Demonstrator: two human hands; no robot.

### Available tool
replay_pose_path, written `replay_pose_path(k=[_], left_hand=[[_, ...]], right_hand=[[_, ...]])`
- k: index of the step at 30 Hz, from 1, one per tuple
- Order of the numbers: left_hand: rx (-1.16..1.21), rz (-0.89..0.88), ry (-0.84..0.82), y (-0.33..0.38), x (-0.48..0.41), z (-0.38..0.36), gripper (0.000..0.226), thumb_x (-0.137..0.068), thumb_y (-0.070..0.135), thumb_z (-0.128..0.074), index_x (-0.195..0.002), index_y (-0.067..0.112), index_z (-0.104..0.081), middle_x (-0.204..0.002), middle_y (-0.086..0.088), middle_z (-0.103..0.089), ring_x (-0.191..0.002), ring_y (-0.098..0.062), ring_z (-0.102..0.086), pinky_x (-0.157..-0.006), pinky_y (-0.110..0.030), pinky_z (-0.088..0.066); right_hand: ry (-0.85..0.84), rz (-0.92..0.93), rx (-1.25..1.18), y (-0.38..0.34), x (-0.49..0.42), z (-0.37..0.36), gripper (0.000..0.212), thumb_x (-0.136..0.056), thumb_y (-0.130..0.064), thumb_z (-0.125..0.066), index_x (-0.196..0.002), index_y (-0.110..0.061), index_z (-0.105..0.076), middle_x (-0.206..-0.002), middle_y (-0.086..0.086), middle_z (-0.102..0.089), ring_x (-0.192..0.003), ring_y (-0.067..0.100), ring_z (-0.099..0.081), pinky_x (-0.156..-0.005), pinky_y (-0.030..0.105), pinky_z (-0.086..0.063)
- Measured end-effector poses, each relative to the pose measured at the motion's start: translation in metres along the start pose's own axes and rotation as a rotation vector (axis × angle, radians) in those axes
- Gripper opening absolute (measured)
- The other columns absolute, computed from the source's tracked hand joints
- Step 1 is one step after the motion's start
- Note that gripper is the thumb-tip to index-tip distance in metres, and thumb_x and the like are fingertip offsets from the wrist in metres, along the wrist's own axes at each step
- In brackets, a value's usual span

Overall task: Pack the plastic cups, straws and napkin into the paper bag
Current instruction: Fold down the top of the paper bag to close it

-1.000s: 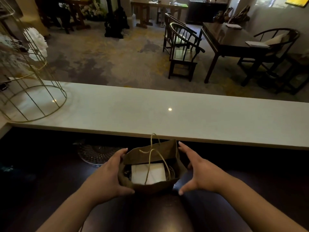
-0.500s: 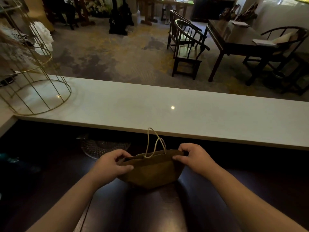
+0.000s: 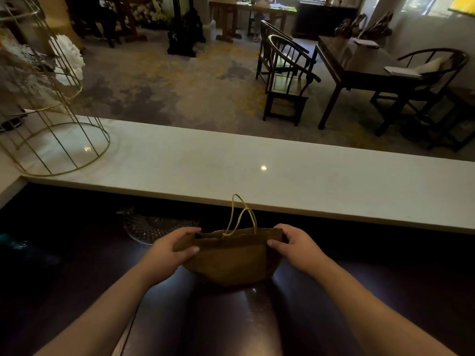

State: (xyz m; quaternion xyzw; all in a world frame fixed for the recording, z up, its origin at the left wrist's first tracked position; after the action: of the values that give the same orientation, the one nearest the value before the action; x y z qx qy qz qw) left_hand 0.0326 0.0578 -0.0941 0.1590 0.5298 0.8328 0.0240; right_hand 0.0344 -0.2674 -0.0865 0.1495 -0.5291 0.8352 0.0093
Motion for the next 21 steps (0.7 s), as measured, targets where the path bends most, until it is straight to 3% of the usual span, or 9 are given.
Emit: replay_pose_path(k=[2,6,11,14,16,18,21], left_hand=[[-0.024,0.003,-0.025,0.005,-0.008,-0.006,0.043,-0.090,0.016,-0.078,-0.119,0.048,-0.069,-0.114,0.012,-0.075,-0.107,-0.003,-0.070,-0.082,-0.015,-0.055],[-0.114,0.003,-0.062,0.008,-0.018,-0.010,0.036,-0.076,0.033,-0.084,-0.108,0.043,-0.069,-0.116,0.005,-0.069,-0.106,-0.012,-0.069,-0.090,-0.036,-0.060],[-0.169,-0.031,0.024,0.009,-0.020,-0.006,0.020,-0.090,0.018,-0.077,-0.103,0.034,-0.072,-0.099,0.007,-0.072,-0.094,-0.004,-0.067,-0.077,-0.025,-0.051],[-0.141,-0.001,0.030,0.005,-0.017,-0.002,0.018,-0.095,0.021,-0.072,-0.102,0.037,-0.074,-0.090,0.026,-0.075,-0.080,0.001,-0.068,-0.066,-0.019,-0.050],[-0.121,0.022,0.041,0.002,-0.017,-0.001,0.017,-0.096,0.021,-0.070,-0.103,0.037,-0.074,-0.085,0.014,-0.076,-0.077,-0.005,-0.068,-0.060,-0.018,-0.051],[-0.122,0.014,0.044,0.002,-0.017,-0.002,0.018,-0.098,0.021,-0.067,-0.111,0.033,-0.073,-0.093,0.005,-0.074,-0.079,-0.013,-0.069,-0.054,-0.022,-0.053],[-0.170,-0.038,0.038,0.006,-0.016,-0.003,0.021,-0.101,0.021,-0.063,-0.116,0.034,-0.070,-0.102,0.002,-0.070,-0.083,-0.014,-0.068,-0.052,-0.024,-0.055]], right_hand=[[-0.013,-0.020,0.026,0.000,-0.001,-0.002,0.013,-0.094,-0.017,-0.073,-0.086,-0.026,-0.070,-0.082,-0.002,-0.073,-0.081,0.013,-0.069,-0.078,0.035,-0.057],[-0.009,-0.037,0.093,-0.005,-0.001,-0.006,0.014,-0.087,-0.019,-0.079,-0.087,-0.027,-0.069,-0.075,-0.006,-0.069,-0.074,0.008,-0.065,-0.071,0.028,-0.054],[0.034,-0.011,0.157,-0.009,0.001,0.003,0.018,-0.088,-0.020,-0.079,-0.074,-0.025,-0.069,-0.068,-0.009,-0.068,-0.066,0.005,-0.064,-0.063,0.021,-0.049],[0.061,0.005,0.085,-0.010,0.004,0.014,0.011,-0.093,-0.016,-0.075,-0.083,-0.019,-0.076,-0.077,-0.006,-0.076,-0.074,0.005,-0.071,-0.067,0.019,-0.050],[0.055,0.025,0.073,-0.012,0.005,0.015,0.011,-0.097,-0.015,-0.070,-0.089,-0.020,-0.077,-0.083,-0.004,-0.078,-0.079,0.006,-0.073,-0.069,0.018,-0.051],[0.046,0.047,0.085,-0.011,0.005,0.013,0.015,-0.100,-0.015,-0.066,-0.097,-0.025,-0.076,-0.089,-0.007,-0.078,-0.084,0.004,-0.072,-0.072,0.016,-0.052],[0.035,0.084,0.111,-0.008,0.004,0.008,0.022,-0.102,-0.020,-0.062,-0.115,-0.035,-0.072,-0.101,-0.013,-0.076,-0.096,0.004,-0.071,-0.084,0.027,-0.058]])
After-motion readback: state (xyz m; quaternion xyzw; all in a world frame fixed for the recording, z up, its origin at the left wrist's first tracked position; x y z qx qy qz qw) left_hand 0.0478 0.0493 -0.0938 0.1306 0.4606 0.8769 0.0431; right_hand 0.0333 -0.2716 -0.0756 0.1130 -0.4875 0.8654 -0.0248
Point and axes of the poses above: each hand's wrist, its own x-axis away from the middle knuckle, its own z-axis out of the back of the hand, y = z × x, the point moved 6 cm from there along -x, towards the middle knuckle
